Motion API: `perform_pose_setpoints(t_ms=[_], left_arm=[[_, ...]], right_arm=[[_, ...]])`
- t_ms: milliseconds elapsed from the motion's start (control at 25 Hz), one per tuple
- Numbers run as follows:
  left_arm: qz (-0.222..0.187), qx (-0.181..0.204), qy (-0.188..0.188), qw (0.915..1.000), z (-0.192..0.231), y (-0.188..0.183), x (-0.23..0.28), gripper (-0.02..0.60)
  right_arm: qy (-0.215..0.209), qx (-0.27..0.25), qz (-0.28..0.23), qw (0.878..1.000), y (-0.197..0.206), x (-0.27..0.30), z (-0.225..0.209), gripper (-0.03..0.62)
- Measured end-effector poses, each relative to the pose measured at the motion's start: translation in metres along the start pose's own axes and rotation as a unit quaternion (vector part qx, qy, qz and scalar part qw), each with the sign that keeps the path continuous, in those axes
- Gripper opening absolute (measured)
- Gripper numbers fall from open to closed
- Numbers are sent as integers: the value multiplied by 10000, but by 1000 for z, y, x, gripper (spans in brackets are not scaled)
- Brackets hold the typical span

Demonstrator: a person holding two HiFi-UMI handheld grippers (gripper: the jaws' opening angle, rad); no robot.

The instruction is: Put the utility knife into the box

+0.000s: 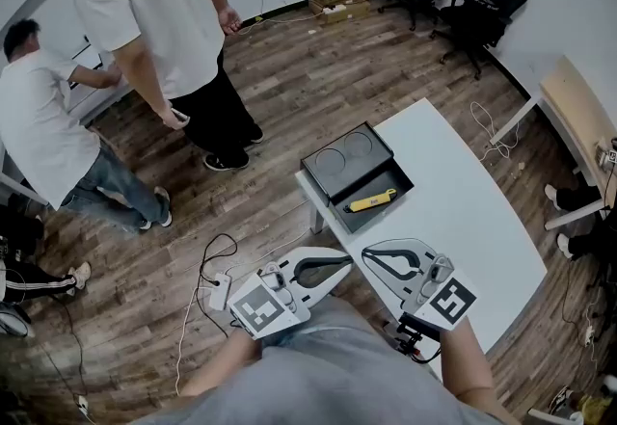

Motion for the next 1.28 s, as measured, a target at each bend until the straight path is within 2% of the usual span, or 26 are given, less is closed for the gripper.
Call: perform_pose_setpoints(t_ms=[360, 560, 880, 1000, 1160, 1280], left_arm=[[25, -38, 8, 10000, 1, 0, 2, 18], [30, -48, 2, 10000, 2, 1, 2, 18], [136, 304, 234, 9992, 0, 12, 1, 18], [107, 210, 177, 9996, 1, 8, 1, 18], [121, 294, 232, 9992, 0, 11, 0, 18], [81, 166, 168, 9997, -2, 7, 2, 18]], right_arm=[[-5, 71, 290, 9996, 8, -2, -2, 29], [-83, 17, 265, 9996, 9, 0, 0, 29], [-48, 123, 313, 9994, 10, -2, -1, 29], [-63, 126, 309, 9994, 10, 0, -1, 29], [-96, 114, 363, 9992, 11, 0, 0, 29], [-108, 125, 358, 9992, 11, -1, 1, 29]])
Point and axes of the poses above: the fingertips, and each gripper's own axes: x forward along the fingers, z to its left, y out of its underside, the point moved 1 cm from there along -x, backward along the fingers, and after that the axes turned 10 degrees about -z, right-handed, at the moved point
